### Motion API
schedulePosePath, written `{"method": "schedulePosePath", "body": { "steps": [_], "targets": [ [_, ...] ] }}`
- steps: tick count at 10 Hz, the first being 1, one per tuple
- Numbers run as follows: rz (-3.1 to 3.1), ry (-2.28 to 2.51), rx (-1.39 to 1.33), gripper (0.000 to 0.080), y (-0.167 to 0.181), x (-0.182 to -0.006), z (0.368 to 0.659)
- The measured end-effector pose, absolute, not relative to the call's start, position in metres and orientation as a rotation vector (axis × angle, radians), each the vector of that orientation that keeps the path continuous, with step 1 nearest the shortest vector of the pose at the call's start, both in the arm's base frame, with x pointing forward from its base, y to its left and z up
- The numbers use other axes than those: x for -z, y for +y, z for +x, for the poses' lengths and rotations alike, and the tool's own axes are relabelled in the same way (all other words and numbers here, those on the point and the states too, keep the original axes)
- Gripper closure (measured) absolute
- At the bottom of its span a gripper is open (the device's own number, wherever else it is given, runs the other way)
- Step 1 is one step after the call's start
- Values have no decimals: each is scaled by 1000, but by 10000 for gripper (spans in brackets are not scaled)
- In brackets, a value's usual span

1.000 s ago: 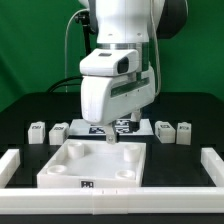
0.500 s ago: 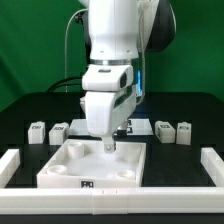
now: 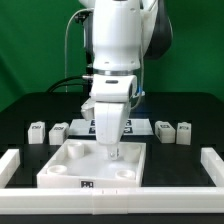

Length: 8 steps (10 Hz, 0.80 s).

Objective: Assemble one leg

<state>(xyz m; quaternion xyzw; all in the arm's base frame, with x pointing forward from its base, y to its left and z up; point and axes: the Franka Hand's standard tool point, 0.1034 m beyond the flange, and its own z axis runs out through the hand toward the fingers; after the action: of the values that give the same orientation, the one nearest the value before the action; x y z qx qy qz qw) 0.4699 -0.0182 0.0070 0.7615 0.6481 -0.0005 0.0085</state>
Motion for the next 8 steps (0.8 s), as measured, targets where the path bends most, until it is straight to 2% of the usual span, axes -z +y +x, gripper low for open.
{"method": "schedulePosePath", "body": {
  "steps": [1,2,4,5,6,7,8],
  "targets": [
    [2379,2027,3,193,-18,-7,469],
    [2380,2027,4,193,-18,-7,469],
    [2380,2027,5,467,-18,-6,469],
    [2381,2028,5,651,-18,-6,469],
    [2381,2028,5,651,-18,-6,468],
    [2381,2028,6,742,-17,-6,468],
    [2381,2028,6,742,-18,-6,468]
  ]
}}
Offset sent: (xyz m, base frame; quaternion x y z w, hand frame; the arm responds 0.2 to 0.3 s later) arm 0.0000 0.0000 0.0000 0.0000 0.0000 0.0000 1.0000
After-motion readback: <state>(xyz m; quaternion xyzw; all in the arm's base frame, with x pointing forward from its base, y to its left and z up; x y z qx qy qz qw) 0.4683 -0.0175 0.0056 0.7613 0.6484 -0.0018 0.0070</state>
